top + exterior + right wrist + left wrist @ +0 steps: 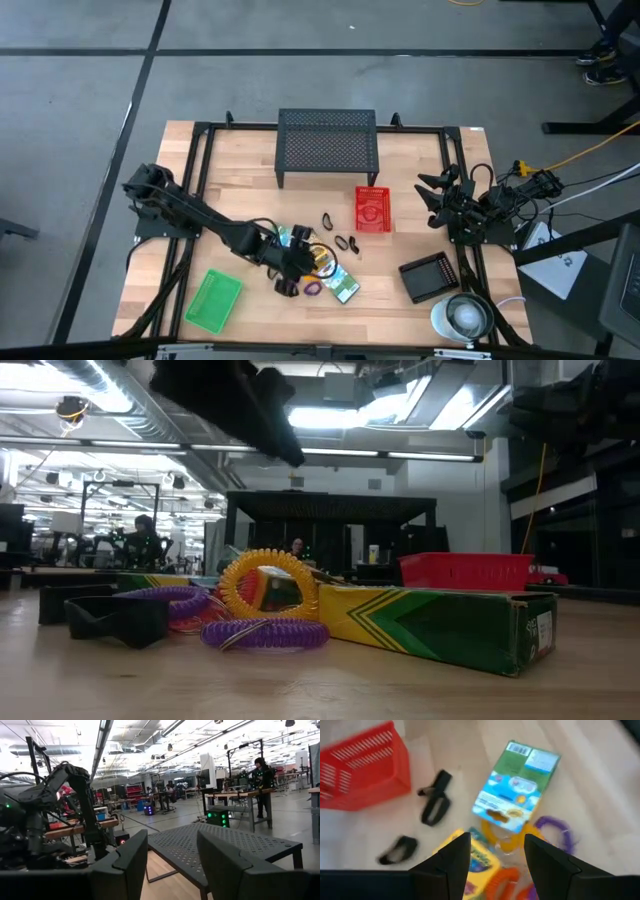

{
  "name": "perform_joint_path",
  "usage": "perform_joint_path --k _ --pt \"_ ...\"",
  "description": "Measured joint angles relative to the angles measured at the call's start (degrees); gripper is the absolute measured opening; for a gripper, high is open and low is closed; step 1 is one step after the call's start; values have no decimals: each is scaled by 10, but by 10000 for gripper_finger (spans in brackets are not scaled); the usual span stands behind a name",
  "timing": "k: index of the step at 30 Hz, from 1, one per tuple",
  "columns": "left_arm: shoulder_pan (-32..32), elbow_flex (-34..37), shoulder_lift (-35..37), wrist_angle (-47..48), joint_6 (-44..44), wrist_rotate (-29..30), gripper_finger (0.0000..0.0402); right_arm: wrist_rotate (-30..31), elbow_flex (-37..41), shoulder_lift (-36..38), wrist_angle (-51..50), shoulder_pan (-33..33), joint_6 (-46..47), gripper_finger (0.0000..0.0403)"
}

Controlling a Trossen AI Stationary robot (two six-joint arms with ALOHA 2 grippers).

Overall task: Pick & Place Office Desk Supplies
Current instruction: Put the yellow spring keychain into the green bin

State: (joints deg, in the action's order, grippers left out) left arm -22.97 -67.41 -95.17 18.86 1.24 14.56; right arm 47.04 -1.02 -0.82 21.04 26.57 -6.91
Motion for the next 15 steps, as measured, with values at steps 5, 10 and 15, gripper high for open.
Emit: perform_joint_path --k 5,10,15 --pt "-10 -1 -18 -19 50 3 185 1 0 0 17 0 -15 172" --pt "-18 -1 -60 -39 85 -11 185 -4 0 0 30 0 -29 172" --pt "-25 0 -86 -60 102 1 185 -5 0 0 35 0 -34 172"
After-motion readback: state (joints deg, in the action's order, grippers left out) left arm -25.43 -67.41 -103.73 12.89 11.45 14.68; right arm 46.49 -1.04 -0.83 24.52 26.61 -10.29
